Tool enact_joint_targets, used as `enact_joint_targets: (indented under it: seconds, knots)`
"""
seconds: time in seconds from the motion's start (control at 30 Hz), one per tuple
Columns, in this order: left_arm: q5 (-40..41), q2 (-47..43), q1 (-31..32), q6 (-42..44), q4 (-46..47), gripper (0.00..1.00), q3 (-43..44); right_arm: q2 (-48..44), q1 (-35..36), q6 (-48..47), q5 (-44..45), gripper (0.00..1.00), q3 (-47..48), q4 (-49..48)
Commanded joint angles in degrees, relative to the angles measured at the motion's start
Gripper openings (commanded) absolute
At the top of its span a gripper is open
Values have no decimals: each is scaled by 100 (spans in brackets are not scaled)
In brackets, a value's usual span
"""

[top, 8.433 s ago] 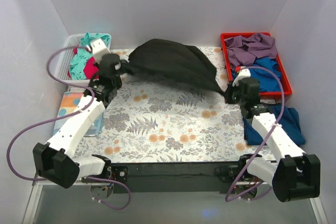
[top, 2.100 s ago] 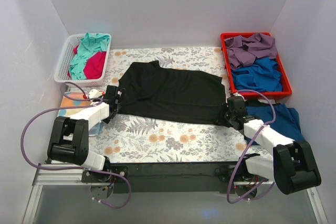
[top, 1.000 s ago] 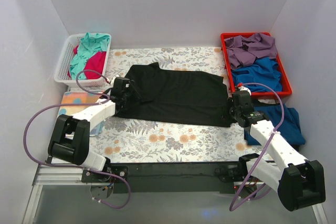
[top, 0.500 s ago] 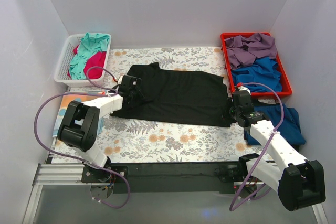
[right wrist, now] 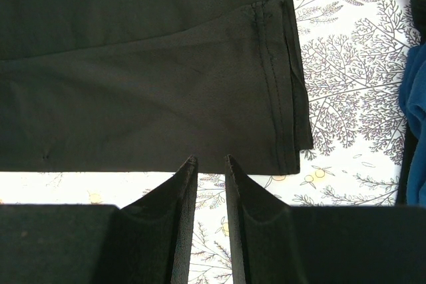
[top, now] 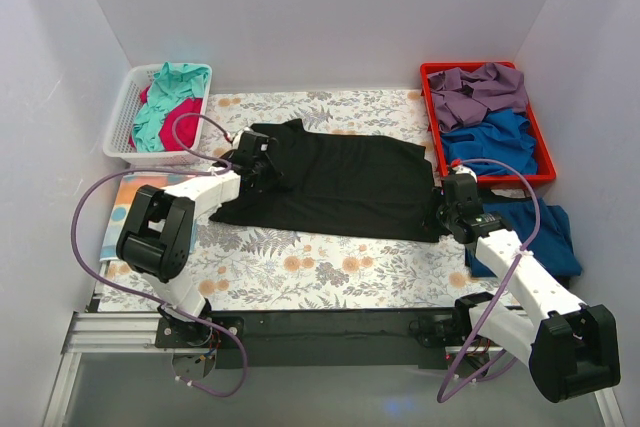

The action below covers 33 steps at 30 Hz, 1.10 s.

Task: Fold and stack the t-shirts
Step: Fold the flattened tshirt in 1/3 of the way

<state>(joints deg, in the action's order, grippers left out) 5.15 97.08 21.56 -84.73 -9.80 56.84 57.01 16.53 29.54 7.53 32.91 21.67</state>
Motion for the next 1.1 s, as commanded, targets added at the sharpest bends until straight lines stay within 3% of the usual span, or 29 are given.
enact_joint_targets:
  seconds: [0.0,0.13,0.23,0.37,0.4,0.5,0.7,0.9,1.07]
  knots:
    - [48,21,146,369,84,0,477,-32,25,-80,38,29,-30,-207]
    - [223,433,287,903,110,0,819,-32,25,-97,38,29,-47,-207]
    - [793,724,471,1282,171,0,1074,-15,25,-106,-6,29,-56,-233]
    - [1978,1050,674,1679,180,18,1286,38,25,-141,-120,29,-91,-277]
    - [2094,998,683,1627,207,27,1260,38,25,-150,-129,29,-109,-277]
    - [2306,515,683,1495,601,36,874,55,25,-150,-182,29,-144,-321]
    - [2438,-162,683,1223,507,36,390,91,16,-106,-287,29,-153,-400]
    - [2316,-110,683,1012,-56,33,179,134,25,-98,-331,29,-162,-444]
    - [2236,118,683,731,-224,24,12,91,25,-89,-314,29,-214,-462]
